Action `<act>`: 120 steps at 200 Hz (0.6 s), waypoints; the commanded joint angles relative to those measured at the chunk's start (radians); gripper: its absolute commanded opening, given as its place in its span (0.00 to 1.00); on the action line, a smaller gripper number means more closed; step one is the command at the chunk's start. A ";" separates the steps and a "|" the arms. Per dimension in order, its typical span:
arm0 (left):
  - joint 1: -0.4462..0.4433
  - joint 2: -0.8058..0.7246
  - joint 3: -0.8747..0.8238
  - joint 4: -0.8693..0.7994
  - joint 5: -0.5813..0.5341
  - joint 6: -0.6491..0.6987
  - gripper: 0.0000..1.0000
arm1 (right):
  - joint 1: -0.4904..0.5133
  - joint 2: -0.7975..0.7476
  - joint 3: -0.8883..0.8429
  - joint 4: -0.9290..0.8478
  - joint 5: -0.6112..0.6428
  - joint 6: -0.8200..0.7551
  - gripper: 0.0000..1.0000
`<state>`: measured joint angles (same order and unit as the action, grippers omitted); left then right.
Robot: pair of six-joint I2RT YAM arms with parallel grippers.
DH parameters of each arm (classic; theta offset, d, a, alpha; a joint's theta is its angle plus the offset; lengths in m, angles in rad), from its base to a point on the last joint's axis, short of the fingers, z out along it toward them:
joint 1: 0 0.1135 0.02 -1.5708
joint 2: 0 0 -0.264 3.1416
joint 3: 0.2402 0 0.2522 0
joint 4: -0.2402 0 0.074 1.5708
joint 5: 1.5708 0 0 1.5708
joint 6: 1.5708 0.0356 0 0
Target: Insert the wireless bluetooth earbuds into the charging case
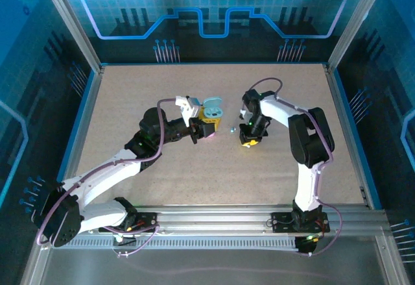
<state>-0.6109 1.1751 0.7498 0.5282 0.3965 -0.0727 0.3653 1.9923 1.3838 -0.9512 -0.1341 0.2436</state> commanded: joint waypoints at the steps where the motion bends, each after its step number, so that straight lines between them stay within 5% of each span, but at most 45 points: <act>1: -0.006 0.008 0.004 0.027 0.004 0.009 0.30 | 0.024 -0.032 -0.041 0.005 0.006 -0.002 0.28; 64: -0.006 0.003 0.001 0.023 0.001 0.010 0.30 | 0.037 -0.008 -0.031 0.003 0.029 -0.008 0.34; 120: -0.006 0.009 0.002 0.024 0.002 0.011 0.30 | 0.031 -0.023 -0.050 0.046 -0.012 0.137 0.35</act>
<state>-0.6117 1.1790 0.7498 0.5285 0.3965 -0.0727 0.3927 1.9846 1.3430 -0.9333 -0.1387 0.2989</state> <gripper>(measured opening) 0.390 0.363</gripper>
